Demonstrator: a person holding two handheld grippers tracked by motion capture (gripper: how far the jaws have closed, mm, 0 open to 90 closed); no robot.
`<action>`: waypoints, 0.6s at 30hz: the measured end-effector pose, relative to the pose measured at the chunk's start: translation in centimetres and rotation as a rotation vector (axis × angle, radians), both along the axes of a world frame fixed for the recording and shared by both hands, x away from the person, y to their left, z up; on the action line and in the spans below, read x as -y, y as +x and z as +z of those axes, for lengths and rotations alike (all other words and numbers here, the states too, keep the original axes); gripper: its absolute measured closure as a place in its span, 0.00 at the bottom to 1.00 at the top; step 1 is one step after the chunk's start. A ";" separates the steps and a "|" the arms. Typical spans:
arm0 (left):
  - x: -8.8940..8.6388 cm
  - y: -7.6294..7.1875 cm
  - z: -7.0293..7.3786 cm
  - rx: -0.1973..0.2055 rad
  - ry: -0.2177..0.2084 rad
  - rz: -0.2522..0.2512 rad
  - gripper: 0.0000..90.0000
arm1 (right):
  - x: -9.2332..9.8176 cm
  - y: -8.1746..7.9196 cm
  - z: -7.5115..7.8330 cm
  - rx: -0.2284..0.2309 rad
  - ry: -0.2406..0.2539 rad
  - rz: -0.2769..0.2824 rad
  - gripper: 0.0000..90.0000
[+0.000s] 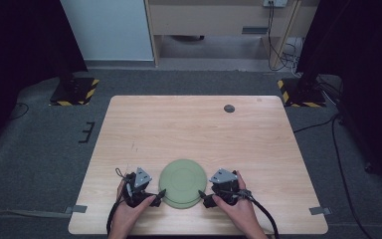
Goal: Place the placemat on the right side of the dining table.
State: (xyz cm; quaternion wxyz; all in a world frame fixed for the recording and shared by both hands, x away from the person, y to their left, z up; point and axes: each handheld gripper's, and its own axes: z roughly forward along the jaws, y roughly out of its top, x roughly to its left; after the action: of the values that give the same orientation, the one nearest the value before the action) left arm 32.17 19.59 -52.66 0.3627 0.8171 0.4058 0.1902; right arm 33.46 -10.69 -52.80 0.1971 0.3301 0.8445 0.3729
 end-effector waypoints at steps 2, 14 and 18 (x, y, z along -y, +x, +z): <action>0.0 -0.1 0.0 0.002 -0.003 -0.004 0.04 | 0.0 -0.2 0.1 0.003 0.001 -0.001 0.04; 0.3 0.4 0.0 0.007 0.017 0.020 0.02 | 0.0 0.2 0.0 -0.007 0.000 -0.025 0.01; 0.4 0.5 0.0 0.011 0.014 0.028 0.02 | 0.1 0.4 -0.1 -0.011 0.006 -0.044 0.01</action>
State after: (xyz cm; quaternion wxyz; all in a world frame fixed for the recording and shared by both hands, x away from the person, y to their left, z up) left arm 32.69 19.19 -52.65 0.3567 0.8128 0.4137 0.2026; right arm 33.83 -10.74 -52.88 0.1995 0.3510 0.8371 0.3691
